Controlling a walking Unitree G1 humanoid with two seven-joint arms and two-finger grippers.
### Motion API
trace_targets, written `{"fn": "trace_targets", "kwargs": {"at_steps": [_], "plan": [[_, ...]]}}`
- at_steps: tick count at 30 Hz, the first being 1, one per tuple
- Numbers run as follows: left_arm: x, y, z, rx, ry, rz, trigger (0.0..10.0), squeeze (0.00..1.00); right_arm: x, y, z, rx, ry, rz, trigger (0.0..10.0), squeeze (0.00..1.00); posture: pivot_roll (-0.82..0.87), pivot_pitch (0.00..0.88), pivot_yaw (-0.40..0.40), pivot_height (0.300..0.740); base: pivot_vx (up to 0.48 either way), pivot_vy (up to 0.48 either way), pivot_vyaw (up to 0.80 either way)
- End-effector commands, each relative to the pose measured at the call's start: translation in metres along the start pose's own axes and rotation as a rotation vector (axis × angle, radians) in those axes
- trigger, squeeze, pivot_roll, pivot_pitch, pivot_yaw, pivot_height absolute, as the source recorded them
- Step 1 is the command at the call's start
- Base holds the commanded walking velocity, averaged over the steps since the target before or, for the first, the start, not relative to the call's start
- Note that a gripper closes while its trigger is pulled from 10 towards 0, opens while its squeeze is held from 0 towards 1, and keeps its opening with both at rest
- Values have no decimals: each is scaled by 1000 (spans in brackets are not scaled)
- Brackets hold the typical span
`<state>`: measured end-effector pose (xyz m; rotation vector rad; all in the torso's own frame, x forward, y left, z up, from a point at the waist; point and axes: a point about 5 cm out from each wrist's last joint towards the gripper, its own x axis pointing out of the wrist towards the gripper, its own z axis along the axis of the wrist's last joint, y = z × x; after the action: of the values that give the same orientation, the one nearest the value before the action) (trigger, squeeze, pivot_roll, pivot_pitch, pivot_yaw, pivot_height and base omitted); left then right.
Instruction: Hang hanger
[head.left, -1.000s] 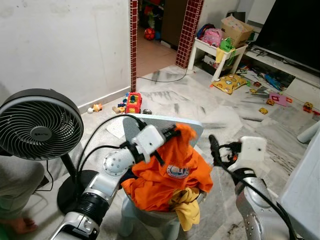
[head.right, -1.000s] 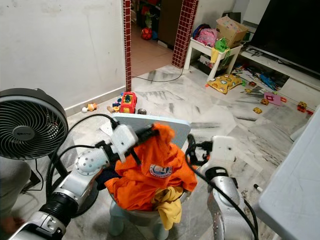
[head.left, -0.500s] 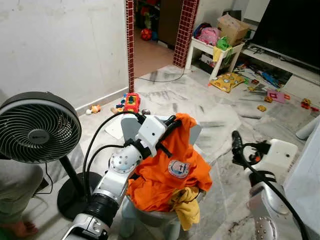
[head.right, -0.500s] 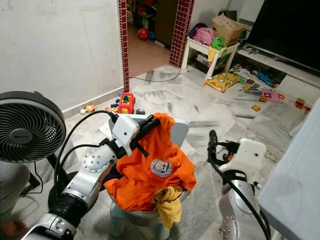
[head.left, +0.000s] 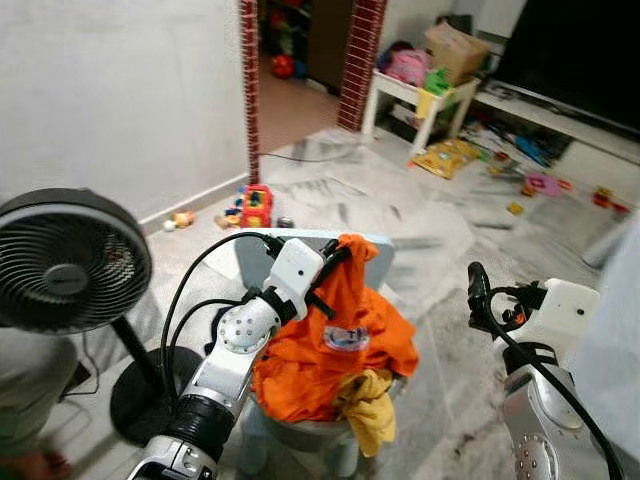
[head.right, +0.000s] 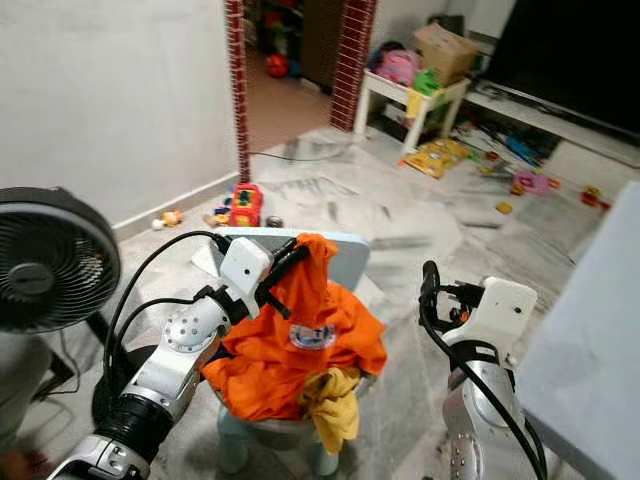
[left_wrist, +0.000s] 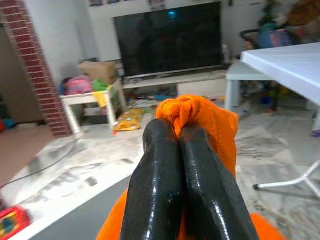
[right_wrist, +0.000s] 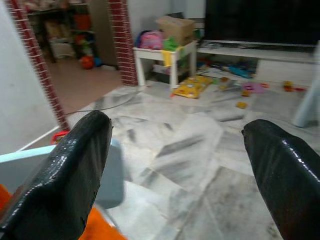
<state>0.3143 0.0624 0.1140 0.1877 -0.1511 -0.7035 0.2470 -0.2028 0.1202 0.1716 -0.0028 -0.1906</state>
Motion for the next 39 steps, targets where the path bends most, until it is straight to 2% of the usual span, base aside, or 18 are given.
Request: {"fn": "trace_targets", "kwargs": {"at_steps": [1,8,16,19,25,27,39], "plan": [[7,0,9,22,-24,-6,10000,0,3,-2,5,-2,-14,-6,10000,0,74,0,-89,740,0,0,-800],[9,-1,12,30,-34,-14,10000,0,6,-2,8,-8,-20,2,10000,0,69,0,-88,740,0,0,-688],[13,0,16,47,-43,-20,10000,0,9,1,10,-16,-27,15,10000,0,50,0,-74,740,0,0,0],[16,1,19,73,-49,-15,10000,0,11,1,12,-16,-30,15,10000,0,46,0,-70,740,0,-315,0],[17,2,19,62,-48,-18,10000,0,13,-1,10,-22,-22,-13,10000,0,43,0,-68,740,-82,-349,0],[18,1,19,64,-48,-22,10000,0,13,-2,10,3,-18,-19,10000,0,42,0,-69,740,-242,-336,0],[18,2,17,62,-48,-11,10000,0,13,-6,7,-18,-8,-41,10000,0,41,0,-76,740,-155,-269,0]]}}
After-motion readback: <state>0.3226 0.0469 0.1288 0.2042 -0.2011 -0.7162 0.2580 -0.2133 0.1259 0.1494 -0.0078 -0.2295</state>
